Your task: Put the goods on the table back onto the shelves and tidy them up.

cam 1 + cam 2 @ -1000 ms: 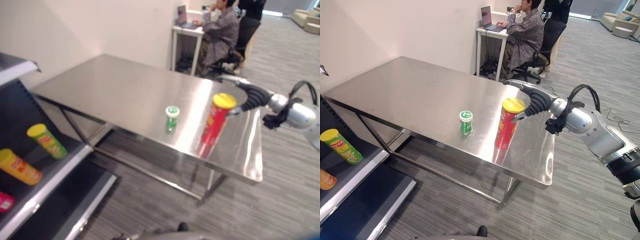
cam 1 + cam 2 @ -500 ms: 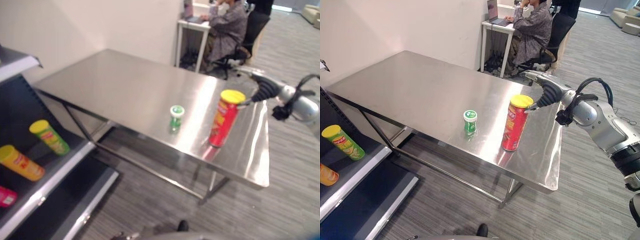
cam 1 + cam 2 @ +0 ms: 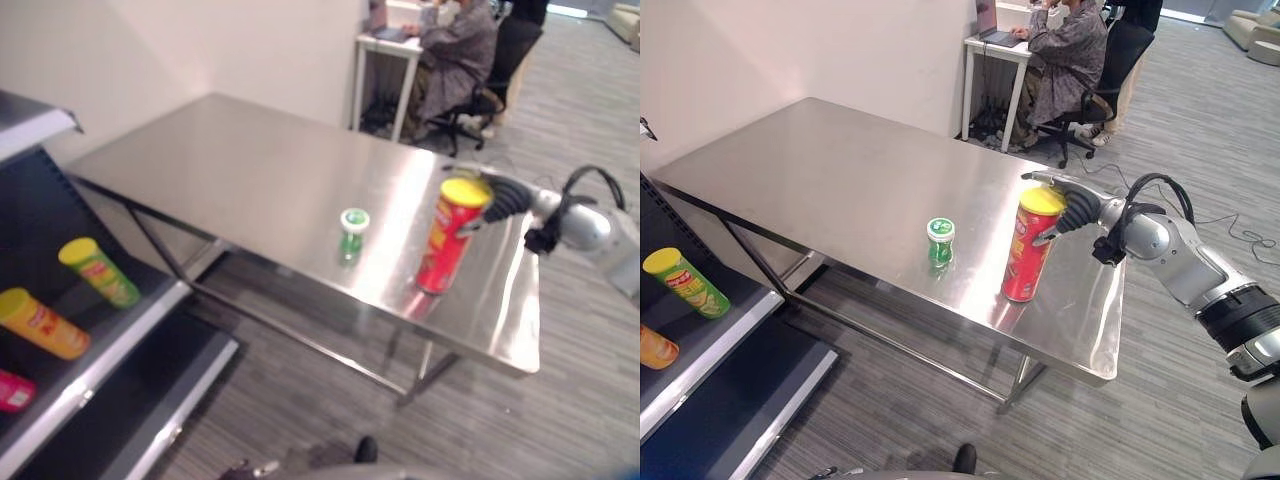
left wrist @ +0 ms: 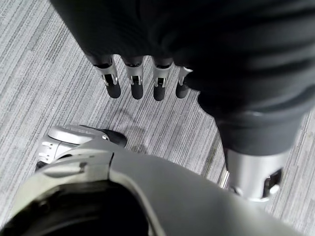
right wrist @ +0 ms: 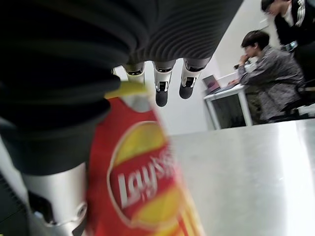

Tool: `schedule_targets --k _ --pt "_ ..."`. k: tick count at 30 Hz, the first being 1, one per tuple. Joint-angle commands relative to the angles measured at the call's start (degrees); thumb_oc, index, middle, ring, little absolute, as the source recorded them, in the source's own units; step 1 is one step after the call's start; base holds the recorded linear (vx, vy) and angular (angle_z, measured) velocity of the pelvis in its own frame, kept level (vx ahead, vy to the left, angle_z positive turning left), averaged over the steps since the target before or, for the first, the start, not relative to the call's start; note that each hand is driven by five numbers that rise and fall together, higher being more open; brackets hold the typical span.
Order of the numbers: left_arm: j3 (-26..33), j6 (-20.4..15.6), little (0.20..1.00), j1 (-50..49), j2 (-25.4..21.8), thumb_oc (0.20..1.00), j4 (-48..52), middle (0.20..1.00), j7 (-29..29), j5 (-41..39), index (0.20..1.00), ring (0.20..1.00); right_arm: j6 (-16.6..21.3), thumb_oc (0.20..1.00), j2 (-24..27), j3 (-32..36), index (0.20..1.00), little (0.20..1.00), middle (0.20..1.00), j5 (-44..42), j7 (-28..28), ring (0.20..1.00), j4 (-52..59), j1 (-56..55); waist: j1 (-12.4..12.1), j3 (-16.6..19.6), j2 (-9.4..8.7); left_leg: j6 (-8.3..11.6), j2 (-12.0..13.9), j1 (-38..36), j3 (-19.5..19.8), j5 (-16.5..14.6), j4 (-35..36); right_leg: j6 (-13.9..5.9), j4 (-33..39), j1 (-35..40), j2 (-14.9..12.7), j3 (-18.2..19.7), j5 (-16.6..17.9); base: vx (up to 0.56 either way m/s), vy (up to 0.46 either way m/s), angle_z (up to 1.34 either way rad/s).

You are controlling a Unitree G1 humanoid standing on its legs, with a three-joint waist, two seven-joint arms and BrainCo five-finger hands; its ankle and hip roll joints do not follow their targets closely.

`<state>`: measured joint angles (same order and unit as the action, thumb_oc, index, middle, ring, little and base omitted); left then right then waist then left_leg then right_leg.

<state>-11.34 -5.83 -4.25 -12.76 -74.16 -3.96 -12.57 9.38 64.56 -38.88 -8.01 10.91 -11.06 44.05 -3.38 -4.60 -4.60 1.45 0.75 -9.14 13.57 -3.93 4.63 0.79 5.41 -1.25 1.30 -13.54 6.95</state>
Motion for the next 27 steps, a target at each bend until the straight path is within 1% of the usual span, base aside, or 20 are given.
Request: schedule_targets --k 1,8,14,22,23,24,25,26,27 --pt "-2.48 -1.67 1.0 1.98 2.86 1.0 -0.33 1.0 -1.46 -1.99 1.0 1.0 1.51 1.0 1.76 -1.37 1.0 1.0 1.0 -2.65 -0.36 1.0 -0.3 4.62 -1.97 0.51 -1.57 1.23 0.74 -0.63 -2.61 -0.79 0.37 -5.88 -0.66 5.34 -3.76 3.3 -6.28 0.0 0.0 0.0" --pt "-2.52 -1.89 1.0 1.9 2.96 1.0 -0.32 1.0 -1.26 -1.35 1.0 1.0 1.54 1.0 1.32 -0.8 1.0 1.0 1.0 -1.83 -0.07 1.0 -0.6 3.54 -1.85 0.59 -1.5 1.16 0.75 -0.86 -2.79 -0.92 0.37 -5.95 -0.75 5.44 -3.88 3.57 -6.26 0.0 0.0 0.0" --pt "-2.37 -1.97 1.0 1.63 3.06 1.0 0.06 1.0 -1.91 -1.71 1.0 1.0 1.44 1.0 3.16 -3.84 1.0 1.0 1.0 -2.64 2.5 1.0 0.7 4.18 -1.6 0.6 -1.55 1.2 0.79 -1.17 -3.09 -1.11 0.37 -6.04 -0.68 5.51 -3.92 3.84 -6.2 0.0 0.0 0.0" --pt "-1.72 -2.16 1.0 1.42 3.12 1.0 0.87 1.0 -2.53 -2.72 1.0 1.0 1.03 1.0 3.86 -7.06 1.0 1.0 1.0 -4.35 5.79 1.0 3.08 4.15 -1.49 0.37 -1.52 1.18 0.83 -1.28 -3.53 -1.2 0.37 -6.16 -0.63 5.36 -3.93 4.25 -6.09 0.0 0.0 0.0" --pt "-1.61 -2.18 1.0 1.37 3.12 1.0 0.97 1.0 -2.59 -2.75 1.0 1.0 1.06 0.912 4.1 -7.2 0.912 0.912 0.912 -4.45 6.12 0.912 3.64 3.93 -1.45 0.38 -1.53 1.16 0.83 -1.32 -3.56 -1.22 0.37 -6.17 -0.63 5.37 -3.92 4.25 -6.1 0.0 0.0 0.0" --pt "-1.4 -2.22 1.0 1.32 3.16 1.0 0.92 1.0 -2.65 -2.77 1.0 1.0 1.03 0.652 4.3 -7.24 0.652 0.652 0.652 -4.78 6.71 0.652 4.3 3.47 -1.43 0.32 -1.54 1.16 0.82 -1.35 -3.62 -1.25 0.37 -6.16 -0.63 5.41 -3.93 4.32 -6.1 0.0 0.0 0.0" --pt "-1.2 -2.23 1.0 1.32 3.16 1.0 0.85 1.0 -2.77 -2.84 1.0 1.0 1.03 0.473 4.44 -7.36 0.473 0.473 0.473 -4.9 7.06 0.473 4.82 3.35 -1.42 0.29 -1.56 1.16 0.81 -1.39 -3.66 -1.28 0.37 -6.16 -0.62 5.42 -3.93 4.38 -6.11 -0.02 0.005 -0.05" --pt "-0.81 -2.24 1.0 1.27 3.17 1.0 0.87 1.0 -2.92 -2.95 1.0 1.0 1.08 0.2 4.84 -7.55 0.2 0.2 0.2 -4.66 7.6 0.2 5.6 2.97 -1.37 0.26 -1.56 1.14 0.79 -1.44 -3.77 -1.32 0.37 -6.19 -0.63 5.43 -3.95 4.48 -6.07 -0.02 0.006 -0.05" --pt "-0.68 -2.26 1.0 1.25 3.15 1.0 0.75 1.0 -2.96 -2.99 1.0 1.0 1.06 0.2 4.91 -7.61 0.2 0.2 0.2 -4.66 7.78 0.2 5.66 2.78 -1.37 0.25 -1.55 1.14 0.77 -1.45 -3.82 -1.32 0.37 -6.19 -0.63 5.45 -3.96 4.52 -6.03 -0.01 0.005 -0.05"
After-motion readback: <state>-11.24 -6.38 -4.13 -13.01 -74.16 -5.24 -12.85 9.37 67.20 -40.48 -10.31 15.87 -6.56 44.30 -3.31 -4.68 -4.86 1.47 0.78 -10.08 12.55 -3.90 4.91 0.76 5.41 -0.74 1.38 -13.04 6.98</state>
